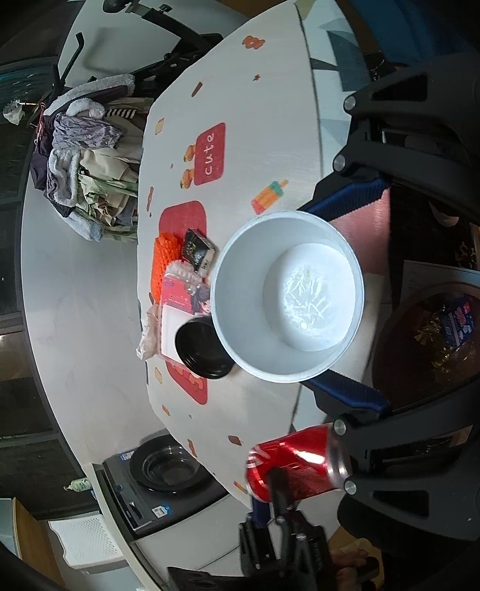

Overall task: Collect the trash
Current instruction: 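Carry the red can with the left tool while the right tool carries the white cup toward the bin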

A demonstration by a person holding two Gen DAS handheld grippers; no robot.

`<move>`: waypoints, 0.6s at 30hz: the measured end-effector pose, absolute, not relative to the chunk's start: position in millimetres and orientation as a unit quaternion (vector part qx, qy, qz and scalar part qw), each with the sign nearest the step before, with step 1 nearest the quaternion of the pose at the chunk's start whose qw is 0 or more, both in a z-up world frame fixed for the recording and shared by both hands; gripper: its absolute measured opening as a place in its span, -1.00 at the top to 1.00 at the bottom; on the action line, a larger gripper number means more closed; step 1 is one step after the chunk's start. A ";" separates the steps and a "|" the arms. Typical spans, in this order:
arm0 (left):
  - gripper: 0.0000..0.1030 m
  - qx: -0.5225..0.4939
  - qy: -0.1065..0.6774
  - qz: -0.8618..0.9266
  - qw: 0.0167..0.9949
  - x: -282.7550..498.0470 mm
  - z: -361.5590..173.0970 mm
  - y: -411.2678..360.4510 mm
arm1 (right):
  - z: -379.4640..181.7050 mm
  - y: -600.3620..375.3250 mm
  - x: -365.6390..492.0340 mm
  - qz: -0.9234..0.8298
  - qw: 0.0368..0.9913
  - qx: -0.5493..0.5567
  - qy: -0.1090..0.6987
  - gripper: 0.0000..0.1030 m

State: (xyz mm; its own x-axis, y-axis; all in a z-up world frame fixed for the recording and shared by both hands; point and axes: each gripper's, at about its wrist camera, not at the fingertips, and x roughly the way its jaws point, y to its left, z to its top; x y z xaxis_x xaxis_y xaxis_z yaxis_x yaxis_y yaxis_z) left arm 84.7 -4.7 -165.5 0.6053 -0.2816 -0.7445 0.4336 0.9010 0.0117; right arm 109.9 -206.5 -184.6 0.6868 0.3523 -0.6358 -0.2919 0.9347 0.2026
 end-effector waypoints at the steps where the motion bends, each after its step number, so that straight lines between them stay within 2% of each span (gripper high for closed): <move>1: 0.45 0.096 0.398 -0.201 0.890 80.3 -168.9 -5.0 | -185.1 -205.8 106.2 0.176 0.917 0.040 0.355 -0.48; 10: 0.44 0.116 0.429 -0.215 0.869 34.2 -215.3 -14.5 | -199.4 -207.1 72.9 0.184 0.913 0.041 0.361 -0.48; 18: 0.44 0.121 0.445 -0.215 0.861 27.1 -237.5 -16.1 | -214.4 -209.7 65.2 0.187 0.905 0.063 0.377 -0.48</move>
